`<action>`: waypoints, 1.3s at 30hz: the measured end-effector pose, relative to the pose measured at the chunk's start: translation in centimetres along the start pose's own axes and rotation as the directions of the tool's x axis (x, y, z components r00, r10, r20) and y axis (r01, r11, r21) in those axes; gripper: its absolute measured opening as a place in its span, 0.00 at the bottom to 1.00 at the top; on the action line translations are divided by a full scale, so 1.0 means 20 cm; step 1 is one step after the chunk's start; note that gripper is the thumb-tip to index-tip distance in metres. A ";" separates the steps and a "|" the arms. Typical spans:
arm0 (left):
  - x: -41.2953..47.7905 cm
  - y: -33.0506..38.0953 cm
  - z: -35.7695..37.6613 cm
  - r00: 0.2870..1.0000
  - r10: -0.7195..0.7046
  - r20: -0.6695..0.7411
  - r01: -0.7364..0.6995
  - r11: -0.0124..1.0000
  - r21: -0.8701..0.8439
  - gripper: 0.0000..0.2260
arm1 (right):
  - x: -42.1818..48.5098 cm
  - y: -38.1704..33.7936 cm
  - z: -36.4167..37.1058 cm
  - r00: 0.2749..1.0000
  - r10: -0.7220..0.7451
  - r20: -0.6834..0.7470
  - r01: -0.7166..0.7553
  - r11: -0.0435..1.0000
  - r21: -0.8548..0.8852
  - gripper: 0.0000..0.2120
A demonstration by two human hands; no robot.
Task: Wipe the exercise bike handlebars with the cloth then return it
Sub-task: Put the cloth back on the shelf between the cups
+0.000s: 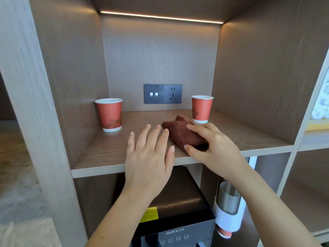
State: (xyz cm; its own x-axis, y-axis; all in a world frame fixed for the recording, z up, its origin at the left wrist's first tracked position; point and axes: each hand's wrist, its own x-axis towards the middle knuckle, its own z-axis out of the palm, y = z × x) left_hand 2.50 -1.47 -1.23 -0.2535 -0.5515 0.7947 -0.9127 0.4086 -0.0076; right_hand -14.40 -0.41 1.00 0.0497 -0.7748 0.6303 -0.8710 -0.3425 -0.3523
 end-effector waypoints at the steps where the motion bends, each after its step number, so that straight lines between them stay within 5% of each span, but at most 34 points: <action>1: 0.01 0.02 0.01 1.000 0.005 0.003 -0.005 1.000 -0.001 0.21 | -0.01 0.02 -0.01 1.000 0.018 -0.010 -0.018 1.000 0.000 0.25; 15: 0.13 0.40 0.15 0.999 0.048 0.005 -0.048 0.996 -0.079 0.20 | -0.05 0.39 -0.23 0.983 0.184 -0.001 -0.182 0.970 -0.162 0.25; 22: 0.16 0.50 0.19 0.997 0.072 0.013 -0.071 0.994 -0.083 0.22 | 0.00 0.57 -0.28 0.976 0.203 -0.079 -0.217 0.857 -0.467 0.24; 29: 0.16 0.51 0.21 0.999 0.054 -0.003 -0.054 0.994 -0.092 0.21 | 0.05 0.62 -0.30 0.961 0.266 -0.076 -0.262 0.786 -0.559 0.25; 34: 0.15 0.50 0.21 0.999 0.054 -0.006 -0.054 0.993 -0.104 0.22 | 0.05 0.51 -0.28 0.999 -0.033 0.008 0.033 0.904 -0.427 0.23; 39: 0.15 0.50 0.21 0.999 0.045 -0.009 -0.046 0.993 -0.106 0.19 | 0.04 0.53 -0.22 0.982 0.129 0.138 -0.075 0.938 -0.338 0.22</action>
State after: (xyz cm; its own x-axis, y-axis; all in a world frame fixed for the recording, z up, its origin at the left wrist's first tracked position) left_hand -8.76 -2.00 -1.54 -0.2915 -0.5264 0.7987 -0.8611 0.5081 0.0206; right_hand -25.73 -2.25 0.84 0.0041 -0.8780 0.4786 -0.9861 -0.0831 -0.1440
